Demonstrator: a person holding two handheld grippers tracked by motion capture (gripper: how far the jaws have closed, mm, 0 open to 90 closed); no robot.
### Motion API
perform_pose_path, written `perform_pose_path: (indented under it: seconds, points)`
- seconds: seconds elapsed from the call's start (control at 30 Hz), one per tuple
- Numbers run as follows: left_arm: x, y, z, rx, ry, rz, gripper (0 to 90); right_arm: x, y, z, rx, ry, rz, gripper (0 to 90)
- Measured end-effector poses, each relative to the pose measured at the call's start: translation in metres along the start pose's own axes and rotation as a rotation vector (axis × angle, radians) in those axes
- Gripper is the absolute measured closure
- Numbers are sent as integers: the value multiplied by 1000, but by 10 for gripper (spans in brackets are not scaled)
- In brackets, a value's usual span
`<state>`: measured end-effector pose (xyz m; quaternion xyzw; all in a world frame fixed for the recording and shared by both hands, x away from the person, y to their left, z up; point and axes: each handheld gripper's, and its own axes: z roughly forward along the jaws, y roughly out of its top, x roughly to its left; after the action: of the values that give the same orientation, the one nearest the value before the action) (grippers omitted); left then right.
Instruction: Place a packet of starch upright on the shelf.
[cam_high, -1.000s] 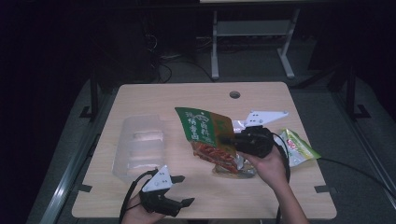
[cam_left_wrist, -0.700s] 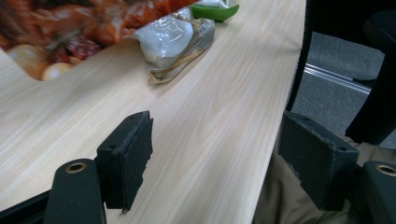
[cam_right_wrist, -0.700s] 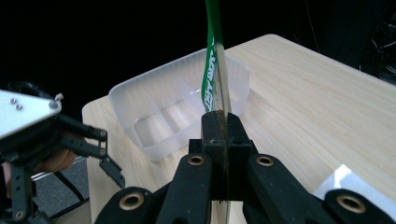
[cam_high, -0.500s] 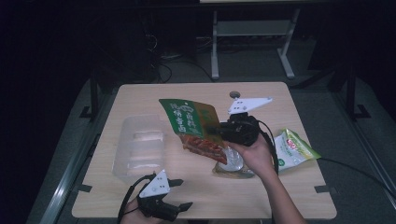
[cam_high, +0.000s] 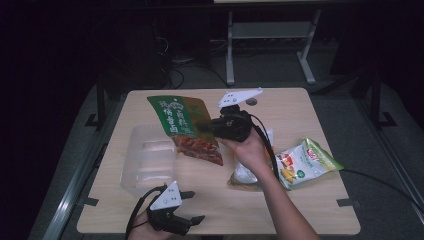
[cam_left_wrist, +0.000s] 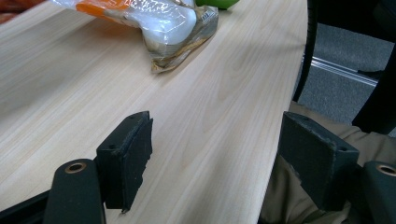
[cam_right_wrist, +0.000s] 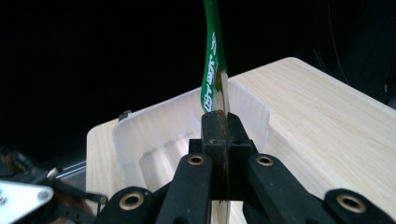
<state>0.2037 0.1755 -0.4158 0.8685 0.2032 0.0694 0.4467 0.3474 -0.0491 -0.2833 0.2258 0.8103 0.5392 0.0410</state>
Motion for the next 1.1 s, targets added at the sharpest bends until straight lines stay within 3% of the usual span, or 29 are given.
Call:
perform_pose_path:
  seconds: [0.47,0.77,1.1]
  points:
    - [3,-2,1,5,6,-5,252,-7,30,41,-1,13,-16,897]
    - [7,-4,1,10,5,-7,247,-10,46,89,-2,28,-17,898]
    - [8,-4,-1,-2,3,-15,244,-17,47,132,-16,31,-7,897]
